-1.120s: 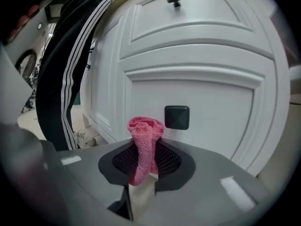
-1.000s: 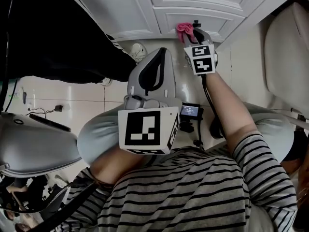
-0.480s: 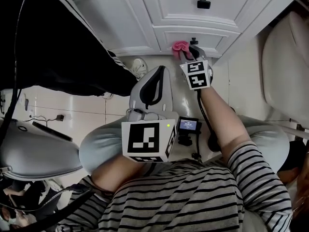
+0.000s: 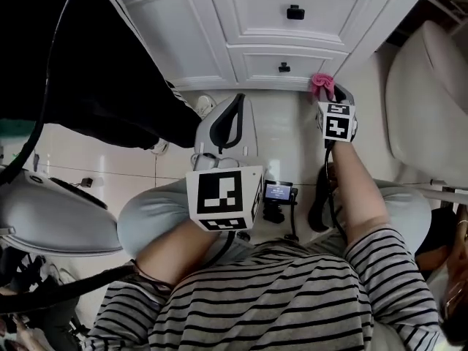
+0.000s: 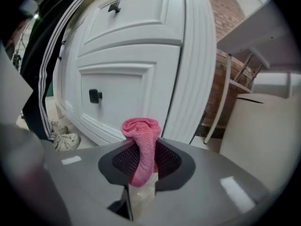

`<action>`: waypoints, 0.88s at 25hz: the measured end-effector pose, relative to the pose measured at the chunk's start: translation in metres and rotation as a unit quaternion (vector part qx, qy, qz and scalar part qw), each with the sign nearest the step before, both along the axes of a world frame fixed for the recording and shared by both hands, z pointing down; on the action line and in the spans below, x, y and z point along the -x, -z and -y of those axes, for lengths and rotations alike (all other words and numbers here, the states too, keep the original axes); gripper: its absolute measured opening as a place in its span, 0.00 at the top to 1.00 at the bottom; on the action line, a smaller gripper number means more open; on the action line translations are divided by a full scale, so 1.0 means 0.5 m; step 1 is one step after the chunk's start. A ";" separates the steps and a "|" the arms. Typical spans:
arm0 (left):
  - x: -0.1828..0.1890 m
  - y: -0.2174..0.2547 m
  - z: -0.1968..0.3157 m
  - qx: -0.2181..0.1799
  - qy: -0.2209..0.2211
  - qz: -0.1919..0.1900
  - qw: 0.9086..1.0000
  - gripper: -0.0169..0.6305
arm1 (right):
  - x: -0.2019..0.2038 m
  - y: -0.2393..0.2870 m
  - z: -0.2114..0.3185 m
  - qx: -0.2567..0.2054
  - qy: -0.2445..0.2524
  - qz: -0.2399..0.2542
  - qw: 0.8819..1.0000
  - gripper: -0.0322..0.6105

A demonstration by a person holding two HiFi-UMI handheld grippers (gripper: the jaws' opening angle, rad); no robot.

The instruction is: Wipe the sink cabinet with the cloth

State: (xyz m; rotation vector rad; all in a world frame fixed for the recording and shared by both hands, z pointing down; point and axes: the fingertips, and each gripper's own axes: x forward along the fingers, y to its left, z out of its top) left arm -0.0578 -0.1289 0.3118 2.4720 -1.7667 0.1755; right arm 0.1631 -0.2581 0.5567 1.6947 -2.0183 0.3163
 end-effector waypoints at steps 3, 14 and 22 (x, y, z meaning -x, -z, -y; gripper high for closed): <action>0.010 0.015 -0.009 -0.027 0.006 0.015 1.000 0.98 | -0.005 0.114 -0.032 -0.040 -0.010 0.027 0.999 0.81; 0.027 0.062 -0.090 -0.068 0.016 0.017 0.997 0.98 | 0.071 0.510 -0.330 -0.205 0.061 0.117 0.970 0.81; 0.029 -0.026 -0.096 -0.018 0.009 0.016 1.000 0.98 | 0.061 0.425 -0.363 -0.188 0.047 0.105 0.975 0.82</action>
